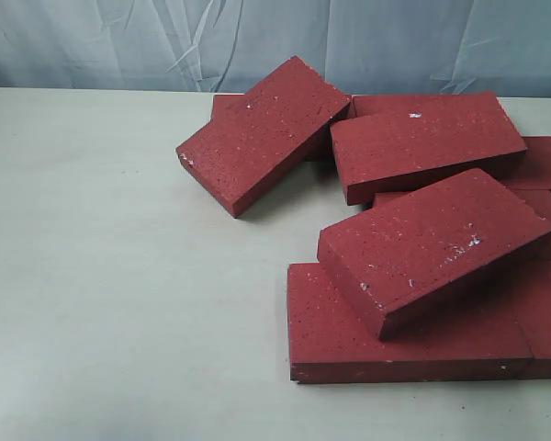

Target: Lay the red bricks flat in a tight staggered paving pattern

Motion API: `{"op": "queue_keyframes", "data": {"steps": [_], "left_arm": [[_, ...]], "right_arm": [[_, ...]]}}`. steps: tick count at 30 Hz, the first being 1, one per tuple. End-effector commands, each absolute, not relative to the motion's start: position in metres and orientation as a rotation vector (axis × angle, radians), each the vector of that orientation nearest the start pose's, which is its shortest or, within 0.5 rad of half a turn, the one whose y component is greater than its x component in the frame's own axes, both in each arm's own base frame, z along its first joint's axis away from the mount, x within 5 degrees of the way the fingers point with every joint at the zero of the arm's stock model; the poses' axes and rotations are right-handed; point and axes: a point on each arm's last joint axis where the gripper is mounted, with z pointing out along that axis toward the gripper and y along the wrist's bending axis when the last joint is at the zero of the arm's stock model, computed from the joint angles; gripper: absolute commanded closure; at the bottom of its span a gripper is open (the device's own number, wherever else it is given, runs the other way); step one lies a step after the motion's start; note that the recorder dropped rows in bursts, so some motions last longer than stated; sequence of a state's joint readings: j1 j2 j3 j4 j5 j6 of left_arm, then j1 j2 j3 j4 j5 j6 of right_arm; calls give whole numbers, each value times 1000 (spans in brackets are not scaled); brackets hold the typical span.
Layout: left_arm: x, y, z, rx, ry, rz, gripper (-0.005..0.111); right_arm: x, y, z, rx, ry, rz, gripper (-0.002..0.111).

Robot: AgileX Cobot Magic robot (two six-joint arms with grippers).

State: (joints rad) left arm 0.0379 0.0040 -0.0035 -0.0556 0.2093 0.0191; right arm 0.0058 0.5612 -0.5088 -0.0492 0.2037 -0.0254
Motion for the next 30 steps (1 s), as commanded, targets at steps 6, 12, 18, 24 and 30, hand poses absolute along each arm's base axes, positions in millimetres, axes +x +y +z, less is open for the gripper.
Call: {"op": "queue_keyframes", "data": {"steps": [6, 12, 18, 24, 30], "left_arm": [[56, 1, 195, -61, 1683, -16, 107], [56, 1, 195, -61, 1683, -16, 107], [56, 1, 195, -61, 1683, -16, 107], [56, 1, 195, -61, 1683, -16, 107], [56, 1, 195, -61, 1683, -16, 107]], "right_arm": [[122, -1, 324, -57, 1724, -63, 109], [128, -1, 322, -43, 1783, -46, 109], [146, -1, 330, -45, 1924, -48, 109], [174, 0, 335, -20, 2062, -7, 109], [206, 1, 336, -16, 2187, 4, 109]]}}
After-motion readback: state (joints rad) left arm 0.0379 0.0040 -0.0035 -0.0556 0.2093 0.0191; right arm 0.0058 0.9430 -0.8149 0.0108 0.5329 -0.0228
